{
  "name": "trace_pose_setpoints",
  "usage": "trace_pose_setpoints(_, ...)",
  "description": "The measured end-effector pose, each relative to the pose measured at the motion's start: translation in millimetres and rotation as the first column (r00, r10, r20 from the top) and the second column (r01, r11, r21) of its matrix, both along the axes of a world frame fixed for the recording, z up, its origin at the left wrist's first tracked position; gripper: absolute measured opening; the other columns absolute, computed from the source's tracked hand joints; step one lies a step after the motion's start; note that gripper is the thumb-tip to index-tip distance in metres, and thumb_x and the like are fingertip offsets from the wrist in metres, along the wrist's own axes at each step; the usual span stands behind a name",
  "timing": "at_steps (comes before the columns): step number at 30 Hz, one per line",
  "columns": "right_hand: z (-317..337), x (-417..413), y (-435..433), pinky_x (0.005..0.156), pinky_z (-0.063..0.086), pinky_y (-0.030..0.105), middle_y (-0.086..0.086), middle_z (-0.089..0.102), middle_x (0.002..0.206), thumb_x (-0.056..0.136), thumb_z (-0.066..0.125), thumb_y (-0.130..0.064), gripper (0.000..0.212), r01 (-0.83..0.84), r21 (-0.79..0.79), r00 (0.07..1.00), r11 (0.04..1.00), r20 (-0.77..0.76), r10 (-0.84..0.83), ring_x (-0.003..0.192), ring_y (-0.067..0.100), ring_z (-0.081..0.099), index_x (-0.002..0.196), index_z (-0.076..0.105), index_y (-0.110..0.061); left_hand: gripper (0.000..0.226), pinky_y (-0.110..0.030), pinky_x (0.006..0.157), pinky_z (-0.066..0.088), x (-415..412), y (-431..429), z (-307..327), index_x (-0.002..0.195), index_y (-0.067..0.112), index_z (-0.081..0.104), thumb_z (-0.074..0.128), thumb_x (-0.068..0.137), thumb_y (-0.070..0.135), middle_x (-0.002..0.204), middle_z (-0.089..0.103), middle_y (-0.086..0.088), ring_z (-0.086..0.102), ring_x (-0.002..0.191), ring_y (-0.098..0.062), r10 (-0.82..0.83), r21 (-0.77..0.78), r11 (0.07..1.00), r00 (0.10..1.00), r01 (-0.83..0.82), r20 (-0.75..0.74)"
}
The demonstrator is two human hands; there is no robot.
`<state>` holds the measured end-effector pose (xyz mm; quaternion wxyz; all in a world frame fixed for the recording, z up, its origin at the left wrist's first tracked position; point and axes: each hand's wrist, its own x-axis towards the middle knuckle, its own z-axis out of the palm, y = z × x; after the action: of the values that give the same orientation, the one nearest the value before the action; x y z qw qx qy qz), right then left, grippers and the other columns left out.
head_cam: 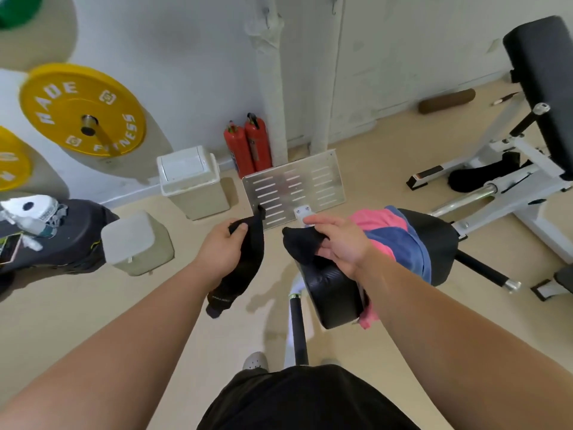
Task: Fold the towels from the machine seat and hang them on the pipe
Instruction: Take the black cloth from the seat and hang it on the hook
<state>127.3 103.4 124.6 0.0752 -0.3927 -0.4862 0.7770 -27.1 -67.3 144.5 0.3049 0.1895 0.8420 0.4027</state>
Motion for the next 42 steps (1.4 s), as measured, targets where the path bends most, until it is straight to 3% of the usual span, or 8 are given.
trace_pose_setpoints(6,-1,-5,1,0.089,0.057,0.034,0.016,0.068,0.107,0.088,0.042,0.017,0.051,-0.133,-0.044,0.987,0.990,-0.100,0.129,0.111,0.029,0.068,0.117,0.067,-0.016,0.026,-0.018,0.072,0.050,22,13,11,0.116,0.030,0.068,0.043,0.108,0.028,0.104,0.075,0.006,0.070,0.096,-0.009,0.077,0.202,0.974,0.989,-0.101,0.123)
trace_pose_setpoints(12,20,-36,-12,0.053,0.052,0.025,0.007,0.068,0.066,0.086,0.076,-0.018,0.010,-0.047,0.366,0.996,0.929,0.088,0.016,0.059,0.017,0.063,0.080,0.071,-0.012,0.024,-0.012,0.065,0.046,-1,15,18,0.114,0.028,0.066,0.043,0.108,0.027,0.098,0.071,0.010,0.064,0.087,-0.001,0.042,0.234,0.970,0.991,-0.071,0.128)
trace_pose_setpoints(18,21,-93,-26,0.079,0.048,0.041,0.014,0.060,0.091,0.086,0.073,-0.044,0.048,-0.128,0.788,0.977,0.602,0.204,-0.058,0.083,0.022,0.058,0.073,0.063,0.001,0.027,-0.024,0.075,0.049,-85,1,9,0.124,0.022,0.066,0.045,0.107,0.028,0.110,0.074,0.002,0.069,0.104,-0.016,0.080,0.235,0.964,0.977,-0.127,0.198)
trace_pose_setpoints(24,42,-173,-72,0.061,0.037,0.034,-0.003,0.049,0.066,0.094,0.062,-0.037,0.035,-0.105,0.777,0.974,0.621,0.208,-0.094,0.063,0.012,0.045,0.066,0.052,-0.019,0.026,-0.019,0.061,0.050,-174,-27,17,0.124,0.020,0.063,0.047,0.106,0.031,0.107,0.073,0.000,0.068,0.090,-0.012,0.027,0.238,0.966,0.951,-0.104,0.307)
trace_pose_setpoints(29,55,-231,-108,0.077,0.039,0.015,-0.003,0.042,0.099,0.100,0.058,-0.027,0.025,0.000,0.826,0.980,0.563,0.111,-0.162,0.087,0.010,0.050,0.076,0.053,-0.020,0.030,-0.045,0.095,0.052,-234,-48,28,0.128,0.027,0.058,0.042,0.105,0.038,0.118,0.069,-0.004,0.064,0.107,-0.027,0.070,0.190,0.975,0.966,-0.120,0.248)
trace_pose_setpoints(32,67,-257,-130,0.078,0.038,0.004,-0.003,0.040,0.111,0.102,0.055,-0.020,0.020,0.051,0.762,0.993,0.645,0.029,-0.112,0.088,-0.008,0.047,0.083,0.054,-0.020,0.028,-0.045,0.093,0.053,-256,-58,37,0.124,0.025,0.062,0.044,0.105,0.034,0.114,0.070,-0.006,0.064,0.106,-0.028,0.092,0.209,0.967,0.965,-0.145,0.245)
trace_pose_setpoints(38,56,-301,-139,0.097,0.049,0.032,-0.012,0.034,0.142,0.097,0.057,-0.031,0.012,0.032,0.636,0.999,0.771,-0.033,-0.014,0.107,0.018,0.059,0.094,0.063,-0.022,0.024,-0.040,0.080,0.058,-283,-59,44,0.120,0.018,0.066,0.053,0.103,0.028,0.103,0.077,-0.006,0.073,0.096,-0.026,0.085,0.262,0.936,0.870,-0.237,0.486)
trace_pose_setpoints(42,43,-319,-127,0.086,0.056,0.033,-0.007,0.035,0.134,0.101,0.055,-0.019,0.016,0.117,0.603,0.987,0.789,0.019,-0.161,0.081,0.011,0.063,0.092,0.066,-0.028,0.024,-0.043,0.090,0.057,-293,-42,43,0.119,0.016,0.067,0.053,0.103,0.025,0.105,0.078,-0.005,0.074,0.100,-0.027,0.041,0.300,0.920,0.823,-0.252,0.567)
